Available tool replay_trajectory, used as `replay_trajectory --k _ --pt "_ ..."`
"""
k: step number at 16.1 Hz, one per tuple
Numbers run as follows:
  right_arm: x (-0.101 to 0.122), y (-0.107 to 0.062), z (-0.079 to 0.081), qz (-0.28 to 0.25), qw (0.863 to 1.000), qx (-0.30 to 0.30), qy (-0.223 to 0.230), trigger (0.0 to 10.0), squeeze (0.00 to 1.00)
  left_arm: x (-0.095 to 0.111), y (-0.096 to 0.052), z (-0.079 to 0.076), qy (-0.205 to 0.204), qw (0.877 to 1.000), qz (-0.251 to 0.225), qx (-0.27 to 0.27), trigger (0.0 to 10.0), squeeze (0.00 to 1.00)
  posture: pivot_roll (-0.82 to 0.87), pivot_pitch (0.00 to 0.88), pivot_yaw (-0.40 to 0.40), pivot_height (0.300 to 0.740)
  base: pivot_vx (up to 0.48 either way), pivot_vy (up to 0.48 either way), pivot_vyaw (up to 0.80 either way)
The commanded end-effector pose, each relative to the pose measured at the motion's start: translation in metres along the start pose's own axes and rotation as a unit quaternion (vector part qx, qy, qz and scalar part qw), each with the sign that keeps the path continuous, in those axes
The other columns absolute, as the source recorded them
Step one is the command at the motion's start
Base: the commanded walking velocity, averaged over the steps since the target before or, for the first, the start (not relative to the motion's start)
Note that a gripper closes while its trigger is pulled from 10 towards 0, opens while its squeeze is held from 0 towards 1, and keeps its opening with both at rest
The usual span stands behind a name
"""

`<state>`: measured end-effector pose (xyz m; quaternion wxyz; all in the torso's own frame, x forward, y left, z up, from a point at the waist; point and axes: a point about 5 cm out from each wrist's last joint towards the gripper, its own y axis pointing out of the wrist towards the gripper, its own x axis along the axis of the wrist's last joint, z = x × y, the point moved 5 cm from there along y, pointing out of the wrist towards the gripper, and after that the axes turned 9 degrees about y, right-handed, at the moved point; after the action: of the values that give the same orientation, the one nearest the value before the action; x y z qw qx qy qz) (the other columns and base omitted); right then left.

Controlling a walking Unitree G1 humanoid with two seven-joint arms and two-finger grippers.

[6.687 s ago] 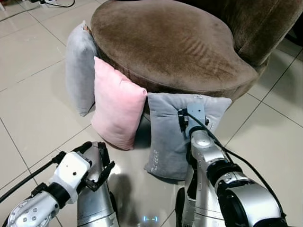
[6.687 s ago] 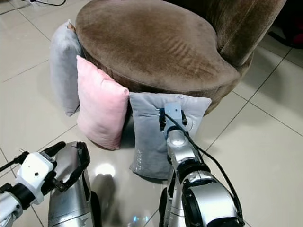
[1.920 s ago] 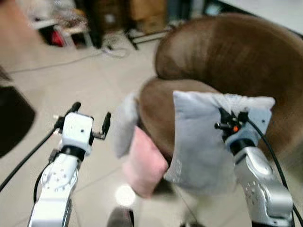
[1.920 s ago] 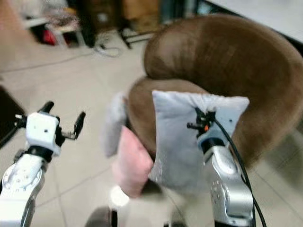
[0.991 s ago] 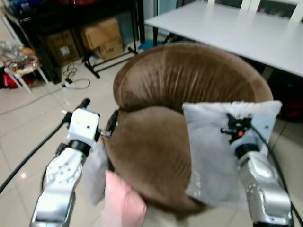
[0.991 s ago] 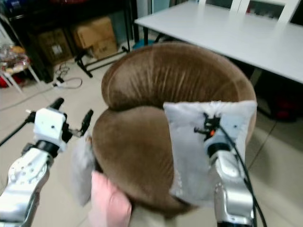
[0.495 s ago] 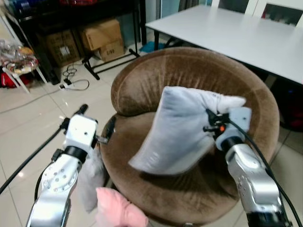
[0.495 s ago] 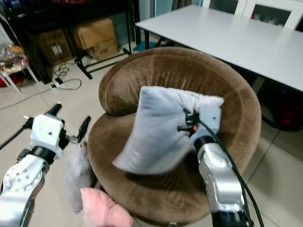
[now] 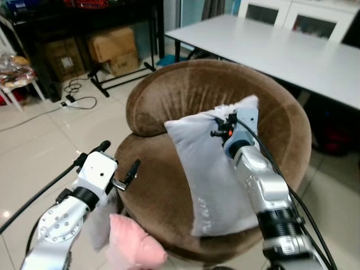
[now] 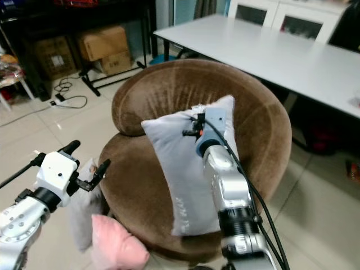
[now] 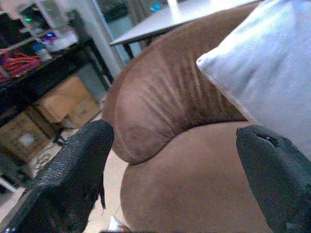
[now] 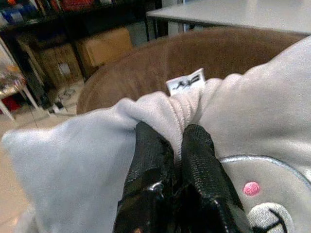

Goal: Move the pillow to the sofa from floor

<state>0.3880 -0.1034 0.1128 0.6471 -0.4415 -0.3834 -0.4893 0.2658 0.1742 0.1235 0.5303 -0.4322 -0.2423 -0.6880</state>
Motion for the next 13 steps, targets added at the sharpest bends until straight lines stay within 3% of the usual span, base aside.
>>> replay_trajectory --k 1,4,5,6,7,8,9,10,13 --pt "0.014 0.01 0.005 -0.023 1.0 -0.017 0.008 10.0 0.0 -0.002 -0.004 -0.005 0.001 1.0 0.007 -0.018 10.0 0.0 0.02 0.001 -0.012 0.74 0.0 0.0 0.0" --pt "0.027 0.029 -0.004 -0.04 0.993 -0.112 -0.024 10.0 0.0 -0.004 -0.01 -0.007 0.007 0.999 0.015 -0.028 10.0 0.0 0.03 0.047 -0.032 0.74 0.0 0.0 0.0" --pt "0.034 0.036 -0.012 -0.046 0.985 -0.162 -0.019 10.0 0.0 -0.004 -0.013 -0.009 0.007 0.999 0.018 -0.033 10.0 0.0 0.04 0.068 -0.049 0.74 0.0 0.0 0.0" --pt "0.036 0.038 -0.014 -0.045 0.984 -0.174 -0.016 10.0 0.0 -0.004 -0.014 -0.009 0.007 0.999 0.019 -0.035 10.0 0.0 0.04 0.075 -0.056 0.74 0.0 0.0 0.0" --pt "0.037 0.042 -0.011 -0.04 0.984 -0.172 -0.002 10.0 1.0 -0.005 -0.016 -0.01 0.007 0.999 0.022 -0.036 10.0 0.0 0.05 0.08 -0.065 0.74 0.0 0.0 0.0" --pt "0.025 0.049 0.015 0.001 0.996 -0.088 0.03 10.0 1.0 -0.005 -0.018 -0.012 0.007 0.999 0.024 -0.036 10.0 0.0 0.06 0.083 -0.073 0.74 0.0 0.0 0.0" --pt "0.012 0.051 0.043 0.037 0.999 0.003 0.018 10.0 1.0 -0.004 -0.019 -0.014 0.005 0.999 0.023 -0.033 10.0 0.0 0.06 0.077 -0.078 0.74 0.0 0.0 0.0" --pt "0.012 0.051 0.043 0.036 0.999 0.009 0.007 10.0 0.0 -0.004 -0.019 -0.013 0.002 0.999 0.023 -0.027 10.0 0.0 0.06 0.075 -0.079 0.74 0.0 0.0 0.0" --pt "0.022 0.051 0.025 0.003 1.0 0.013 0.018 10.0 0.0 -0.007 -0.016 -0.001 -0.022 0.999 0.038 0.028 10.0 0.0 0.06 0.034 -0.084 0.74 0.0 0.0 0.0"
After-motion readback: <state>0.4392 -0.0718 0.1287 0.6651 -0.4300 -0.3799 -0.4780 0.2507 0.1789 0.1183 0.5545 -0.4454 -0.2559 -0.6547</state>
